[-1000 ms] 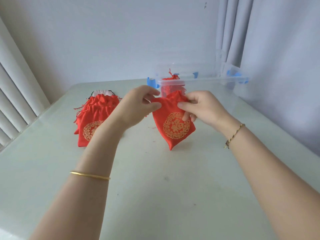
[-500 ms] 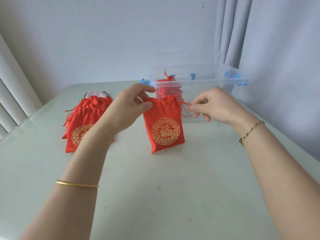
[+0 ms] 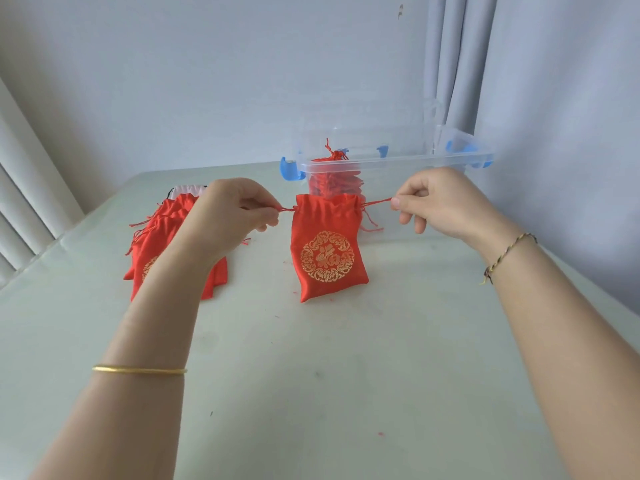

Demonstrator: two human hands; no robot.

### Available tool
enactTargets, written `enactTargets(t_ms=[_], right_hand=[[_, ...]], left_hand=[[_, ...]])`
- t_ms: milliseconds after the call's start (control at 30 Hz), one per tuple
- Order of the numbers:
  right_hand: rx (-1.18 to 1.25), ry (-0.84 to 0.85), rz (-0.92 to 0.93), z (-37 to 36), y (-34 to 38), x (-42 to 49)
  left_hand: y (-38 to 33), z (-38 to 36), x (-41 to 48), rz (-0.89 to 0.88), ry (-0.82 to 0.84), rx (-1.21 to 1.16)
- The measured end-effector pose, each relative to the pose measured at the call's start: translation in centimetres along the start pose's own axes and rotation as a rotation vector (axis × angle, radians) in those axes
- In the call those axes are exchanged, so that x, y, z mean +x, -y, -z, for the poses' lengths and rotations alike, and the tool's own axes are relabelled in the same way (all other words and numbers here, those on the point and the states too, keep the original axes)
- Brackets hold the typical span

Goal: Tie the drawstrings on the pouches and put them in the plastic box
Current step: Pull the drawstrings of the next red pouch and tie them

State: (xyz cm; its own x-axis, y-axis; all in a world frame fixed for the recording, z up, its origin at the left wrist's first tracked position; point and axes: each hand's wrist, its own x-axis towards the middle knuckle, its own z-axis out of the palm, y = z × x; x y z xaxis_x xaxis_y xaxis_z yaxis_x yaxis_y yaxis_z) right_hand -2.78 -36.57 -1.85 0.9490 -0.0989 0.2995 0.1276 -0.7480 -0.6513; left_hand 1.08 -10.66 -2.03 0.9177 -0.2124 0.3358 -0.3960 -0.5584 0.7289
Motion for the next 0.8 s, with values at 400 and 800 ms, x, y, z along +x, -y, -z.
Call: enactTargets(t_ms=[400,800], right_hand=[[0.582,-0.038,-0.334,-0.1,-0.6,0.5],[1.275,-0.052,-0.734,-0.9,-0.6,1.3]], left_hand=[[0.6,0.5,0.5,0.097,-0.153,-0.067],[0.8,1.2,1.4,0.53,-0.138,-1.103]])
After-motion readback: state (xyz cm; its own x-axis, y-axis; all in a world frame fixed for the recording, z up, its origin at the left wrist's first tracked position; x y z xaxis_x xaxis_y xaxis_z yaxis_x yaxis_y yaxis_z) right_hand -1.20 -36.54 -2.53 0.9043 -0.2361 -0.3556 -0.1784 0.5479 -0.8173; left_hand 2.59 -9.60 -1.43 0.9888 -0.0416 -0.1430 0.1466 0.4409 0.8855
